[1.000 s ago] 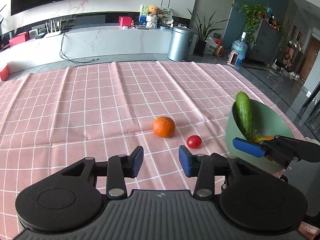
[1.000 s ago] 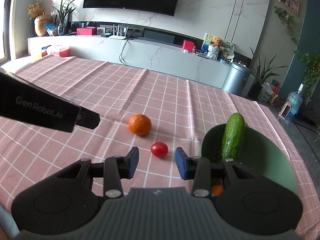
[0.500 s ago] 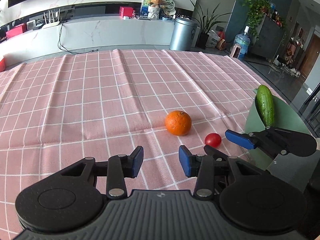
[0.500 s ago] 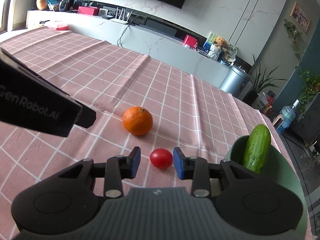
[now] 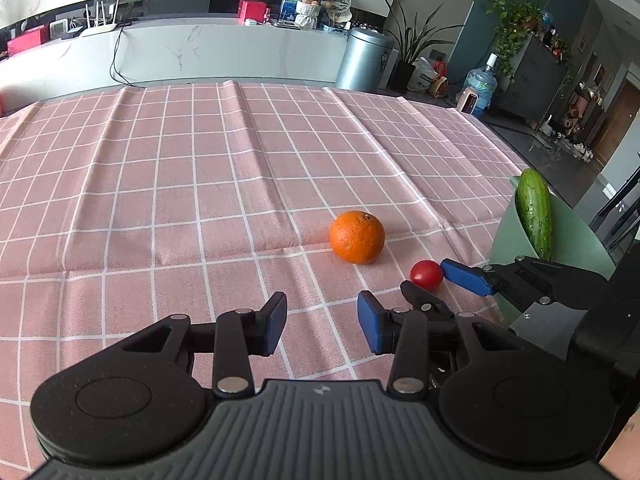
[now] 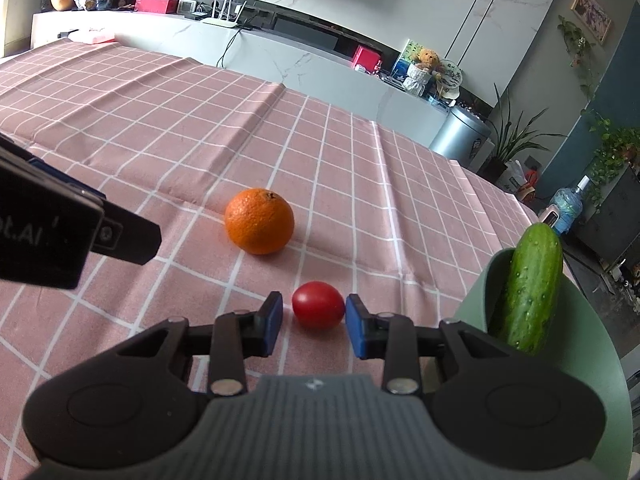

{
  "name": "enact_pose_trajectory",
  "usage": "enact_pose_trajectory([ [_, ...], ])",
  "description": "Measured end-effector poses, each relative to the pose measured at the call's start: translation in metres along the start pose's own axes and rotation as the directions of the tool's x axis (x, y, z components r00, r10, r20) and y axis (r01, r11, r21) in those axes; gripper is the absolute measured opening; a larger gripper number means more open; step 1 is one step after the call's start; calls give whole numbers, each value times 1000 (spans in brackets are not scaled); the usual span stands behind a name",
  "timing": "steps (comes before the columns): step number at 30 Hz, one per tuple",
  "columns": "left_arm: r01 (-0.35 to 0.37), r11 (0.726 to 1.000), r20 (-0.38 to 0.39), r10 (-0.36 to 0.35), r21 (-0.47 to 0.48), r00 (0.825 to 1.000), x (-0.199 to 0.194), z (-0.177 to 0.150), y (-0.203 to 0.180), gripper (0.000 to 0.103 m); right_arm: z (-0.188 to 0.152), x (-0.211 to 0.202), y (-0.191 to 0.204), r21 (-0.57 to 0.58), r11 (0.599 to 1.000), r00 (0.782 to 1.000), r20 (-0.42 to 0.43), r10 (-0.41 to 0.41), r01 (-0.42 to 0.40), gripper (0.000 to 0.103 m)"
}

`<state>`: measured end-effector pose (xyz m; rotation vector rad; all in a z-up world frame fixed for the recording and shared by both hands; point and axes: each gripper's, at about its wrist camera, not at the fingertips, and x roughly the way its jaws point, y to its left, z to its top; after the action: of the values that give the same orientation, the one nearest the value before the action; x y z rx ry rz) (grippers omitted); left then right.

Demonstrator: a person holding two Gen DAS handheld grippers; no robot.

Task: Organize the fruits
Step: 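Grasp the mandarin with the left tool while the right tool grasps the red tomato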

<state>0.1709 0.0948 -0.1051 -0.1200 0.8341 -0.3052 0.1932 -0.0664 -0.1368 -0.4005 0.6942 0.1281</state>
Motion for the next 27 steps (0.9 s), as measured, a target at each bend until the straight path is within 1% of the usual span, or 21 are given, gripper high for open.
enact_pose_trajectory([
  [1,4,1000,1,-4,3,1000,1,1,0,49,0,1,0,3,1000,1000,1,-3,3,25],
  [6,18,1000,19,-18,12,1000,7,8,1,49,0,2,-2,13,1000,1000,9,2,-2,24],
  [9,16,999,34,-17,29,999,13,13,0,49,2,-9,-5,26,1000,999,51,0,-2,24],
  [12,8,999,50,-11,53,999,18,17,-2,57,5,-20,-9,31,999,994,111,-20,17,24],
  [15,32,998,54,-36,60,998,23,23,-5,61,9,-27,-18,64,998,990,141,-24,15,24],
  [18,30,996,86,-38,89,996,25,27,-12,70,15,-30,-34,135,991,991,137,2,-20,24],
  [21,35,996,101,-43,84,994,27,32,-11,71,17,-32,-53,201,977,990,134,38,-65,24],
  [24,3,994,90,-13,109,996,32,32,-13,71,19,-35,-74,274,955,987,140,76,-112,24],
  [27,0,990,70,-10,141,997,40,31,-20,71,18,-37,-90,345,927,984,141,107,-150,24],
])
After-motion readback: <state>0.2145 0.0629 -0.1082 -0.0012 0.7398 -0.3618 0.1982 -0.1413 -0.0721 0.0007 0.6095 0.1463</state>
